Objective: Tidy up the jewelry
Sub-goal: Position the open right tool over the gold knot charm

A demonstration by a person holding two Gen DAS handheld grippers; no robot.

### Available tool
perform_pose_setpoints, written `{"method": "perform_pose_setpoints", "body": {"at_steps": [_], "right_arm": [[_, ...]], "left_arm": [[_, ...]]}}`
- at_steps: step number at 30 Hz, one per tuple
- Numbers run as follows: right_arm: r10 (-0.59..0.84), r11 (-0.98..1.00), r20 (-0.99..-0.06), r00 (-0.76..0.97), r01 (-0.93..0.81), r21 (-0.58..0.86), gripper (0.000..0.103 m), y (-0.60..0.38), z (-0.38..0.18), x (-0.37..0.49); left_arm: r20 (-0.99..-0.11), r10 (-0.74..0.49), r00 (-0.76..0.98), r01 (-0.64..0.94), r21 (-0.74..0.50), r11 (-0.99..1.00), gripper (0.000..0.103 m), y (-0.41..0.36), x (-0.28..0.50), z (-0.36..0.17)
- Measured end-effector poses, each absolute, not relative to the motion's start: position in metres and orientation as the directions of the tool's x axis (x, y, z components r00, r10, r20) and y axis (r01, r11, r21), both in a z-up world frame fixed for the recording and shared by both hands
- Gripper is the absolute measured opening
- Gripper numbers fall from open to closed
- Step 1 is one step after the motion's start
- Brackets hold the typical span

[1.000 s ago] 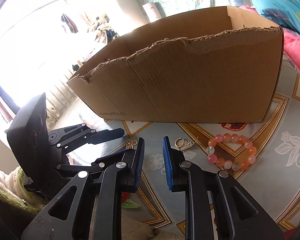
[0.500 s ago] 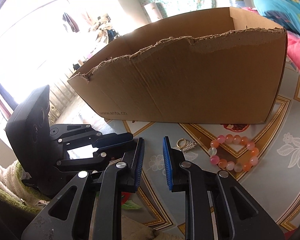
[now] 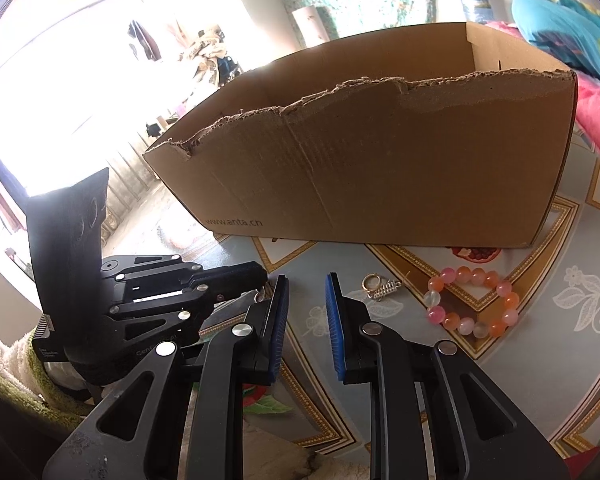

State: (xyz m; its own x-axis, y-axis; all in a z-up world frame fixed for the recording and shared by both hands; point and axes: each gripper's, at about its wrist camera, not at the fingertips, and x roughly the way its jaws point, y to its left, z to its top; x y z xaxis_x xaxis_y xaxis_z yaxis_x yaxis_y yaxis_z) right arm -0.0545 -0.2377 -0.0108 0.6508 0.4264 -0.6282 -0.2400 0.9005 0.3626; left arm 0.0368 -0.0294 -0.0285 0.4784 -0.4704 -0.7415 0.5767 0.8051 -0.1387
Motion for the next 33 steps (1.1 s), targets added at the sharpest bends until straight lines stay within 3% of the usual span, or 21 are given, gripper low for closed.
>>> {"method": "perform_pose_setpoints", "body": {"at_steps": [12, 18, 33], "right_arm": [[0.378, 0.925, -0.680, 0.628, -0.288, 0.249, 0.022, -0.197, -0.017, -0.047], [0.349, 0.936, -0.696, 0.628, -0.261, 0.235, 0.008, -0.200, -0.022, -0.045], [0.327, 0.944, -0.709, 0.625, -0.257, 0.208, 0.004, -0.200, -0.033, -0.027]], "left_arm": [[-0.739, -0.447, 0.504, 0.560, -0.115, 0.821, 0.002, -0.022, 0.038, -0.027], [-0.750, -0.390, 0.534, 0.601, 0.012, 0.799, 0.002, -0.038, 0.026, -0.030], [-0.758, -0.477, 0.444, 0.625, -0.119, 0.772, 0.002, -0.044, 0.012, -0.030]]}}
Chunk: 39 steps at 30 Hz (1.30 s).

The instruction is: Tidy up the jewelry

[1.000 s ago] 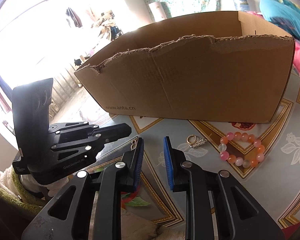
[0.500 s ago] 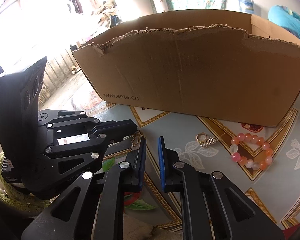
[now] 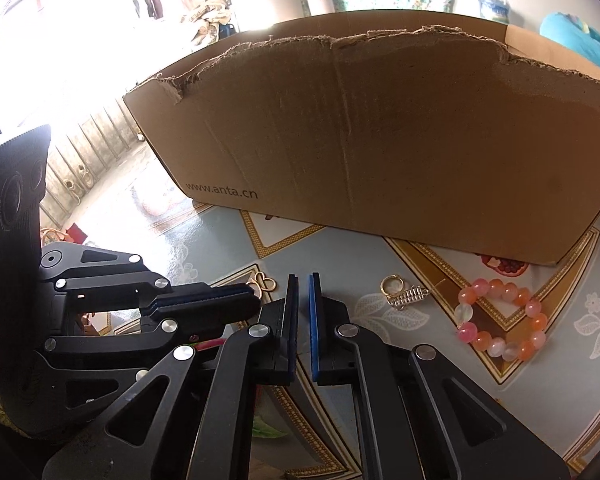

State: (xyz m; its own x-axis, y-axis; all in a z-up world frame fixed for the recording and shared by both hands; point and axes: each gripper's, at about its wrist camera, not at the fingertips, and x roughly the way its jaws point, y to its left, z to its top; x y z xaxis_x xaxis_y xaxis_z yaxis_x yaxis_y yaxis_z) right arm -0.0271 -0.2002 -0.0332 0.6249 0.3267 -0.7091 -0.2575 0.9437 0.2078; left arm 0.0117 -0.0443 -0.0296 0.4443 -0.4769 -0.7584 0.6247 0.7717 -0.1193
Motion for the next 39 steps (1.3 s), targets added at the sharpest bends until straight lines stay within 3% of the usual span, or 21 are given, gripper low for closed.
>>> {"method": "perform_pose_setpoints", "body": {"at_steps": [5, 7, 9, 18, 23, 28, 39], "right_arm": [[0.363, 0.931, -0.688, 0.628, -0.281, 0.235, 0.008, -0.209, -0.030, -0.029], [0.375, 0.923, -0.690, 0.620, -0.323, 0.211, 0.020, -0.210, -0.027, -0.031], [0.384, 0.911, -0.688, 0.615, -0.375, 0.173, 0.025, -0.204, -0.024, -0.032], [0.403, 0.823, -0.728, 0.555, -0.568, 0.022, 0.025, -0.173, -0.028, -0.026], [0.395, 0.788, -0.755, 0.524, -0.615, -0.015, 0.023, -0.164, -0.031, -0.022], [0.407, 0.786, -0.767, 0.497, -0.618, 0.017, 0.003, -0.166, -0.029, -0.018], [0.369, 0.815, -0.765, 0.527, -0.580, -0.007, 0.003, -0.164, -0.031, -0.016]], "left_arm": [[-0.758, -0.463, 0.459, 0.615, -0.105, 0.781, 0.002, -0.036, 0.011, -0.028], [-0.756, -0.447, 0.478, 0.598, -0.092, 0.796, 0.002, -0.028, 0.012, -0.027], [-0.757, -0.426, 0.495, 0.577, -0.080, 0.813, 0.002, -0.021, 0.016, -0.026], [-0.761, -0.378, 0.527, 0.518, -0.065, 0.853, 0.002, 0.005, 0.026, -0.027], [-0.757, -0.390, 0.524, 0.530, -0.069, 0.845, 0.002, 0.003, 0.026, -0.028], [-0.754, -0.398, 0.523, 0.536, -0.072, 0.841, 0.002, 0.003, 0.027, -0.028], [-0.750, -0.402, 0.525, 0.542, -0.069, 0.838, 0.002, 0.005, 0.025, -0.027]]}}
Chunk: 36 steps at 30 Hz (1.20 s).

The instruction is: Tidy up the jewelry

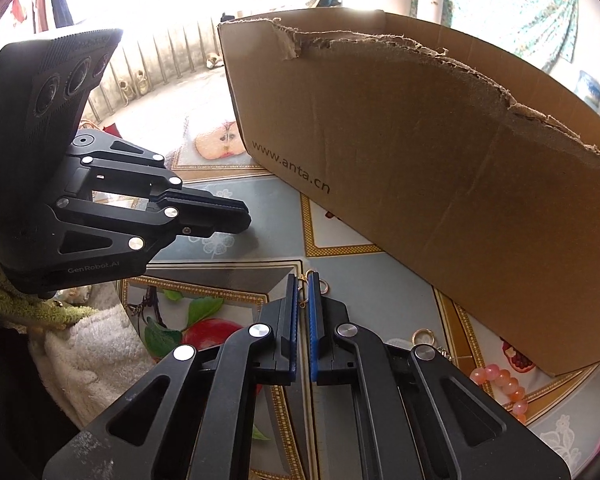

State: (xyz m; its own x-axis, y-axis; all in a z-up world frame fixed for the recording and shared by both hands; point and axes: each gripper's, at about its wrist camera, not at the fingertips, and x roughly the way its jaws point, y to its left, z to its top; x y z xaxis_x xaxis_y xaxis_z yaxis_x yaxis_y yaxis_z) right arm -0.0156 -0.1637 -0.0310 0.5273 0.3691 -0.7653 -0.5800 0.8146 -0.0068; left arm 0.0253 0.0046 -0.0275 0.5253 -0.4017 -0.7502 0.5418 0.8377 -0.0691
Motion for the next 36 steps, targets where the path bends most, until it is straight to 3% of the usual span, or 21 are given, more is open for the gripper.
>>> {"method": "perform_pose_setpoints", "body": {"at_steps": [8, 12, 17, 24, 27, 36], "right_arm": [[0.227, 0.872, -0.761, 0.607, -0.475, -0.119, 0.003, -0.176, -0.030, -0.018], [0.246, 0.922, -0.755, 0.608, -0.387, -0.012, 0.006, -0.189, -0.026, -0.016], [0.321, 0.932, -0.718, 0.618, -0.343, 0.121, 0.024, -0.187, -0.026, -0.017], [0.300, 0.923, -0.716, 0.631, -0.380, 0.051, 0.023, -0.166, -0.035, -0.008], [0.288, 0.919, -0.722, 0.629, -0.393, 0.024, 0.013, -0.166, -0.035, -0.006], [0.313, 0.919, -0.723, 0.616, -0.390, 0.066, 0.012, -0.173, -0.034, -0.004]], "left_arm": [[-0.750, -0.407, 0.522, 0.549, -0.070, 0.833, 0.002, 0.001, 0.024, -0.029], [-0.749, -0.404, 0.525, 0.546, -0.067, 0.835, 0.002, 0.000, 0.025, -0.029], [-0.751, -0.398, 0.527, 0.536, -0.070, 0.841, 0.002, 0.003, 0.026, -0.029], [-0.748, -0.397, 0.532, 0.532, -0.069, 0.844, 0.002, 0.005, 0.026, -0.027], [-0.748, -0.394, 0.534, 0.527, -0.070, 0.847, 0.002, 0.006, 0.025, -0.028], [-0.749, -0.394, 0.533, 0.524, -0.073, 0.849, 0.002, 0.004, 0.025, -0.029]]}}
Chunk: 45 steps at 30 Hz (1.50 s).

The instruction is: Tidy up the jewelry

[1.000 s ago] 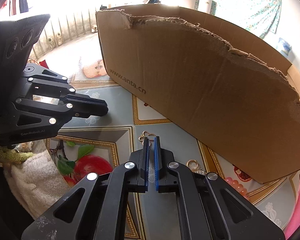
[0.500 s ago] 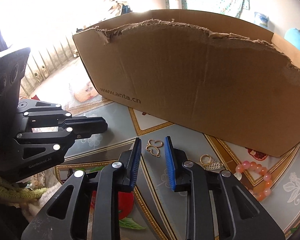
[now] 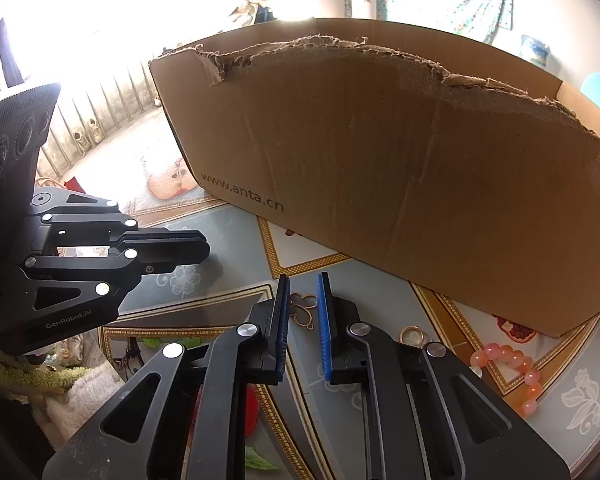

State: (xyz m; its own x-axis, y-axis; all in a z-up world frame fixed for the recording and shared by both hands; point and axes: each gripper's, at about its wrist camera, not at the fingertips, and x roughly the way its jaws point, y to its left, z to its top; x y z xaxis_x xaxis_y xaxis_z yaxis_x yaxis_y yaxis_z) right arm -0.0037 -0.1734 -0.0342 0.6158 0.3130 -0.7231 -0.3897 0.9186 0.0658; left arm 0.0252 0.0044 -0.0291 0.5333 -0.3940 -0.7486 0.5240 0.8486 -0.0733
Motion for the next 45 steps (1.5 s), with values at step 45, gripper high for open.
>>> {"method": "perform_pose_setpoints", "body": {"at_steps": [45], "right_arm": [[0.371, 0.928, -0.717, 0.590, -0.271, 0.257, 0.000, -0.227, -0.004, -0.012]], "left_arm": [[-0.723, -0.462, 0.513, 0.582, -0.102, 0.807, 0.009, -0.001, 0.021, -0.020]]}}
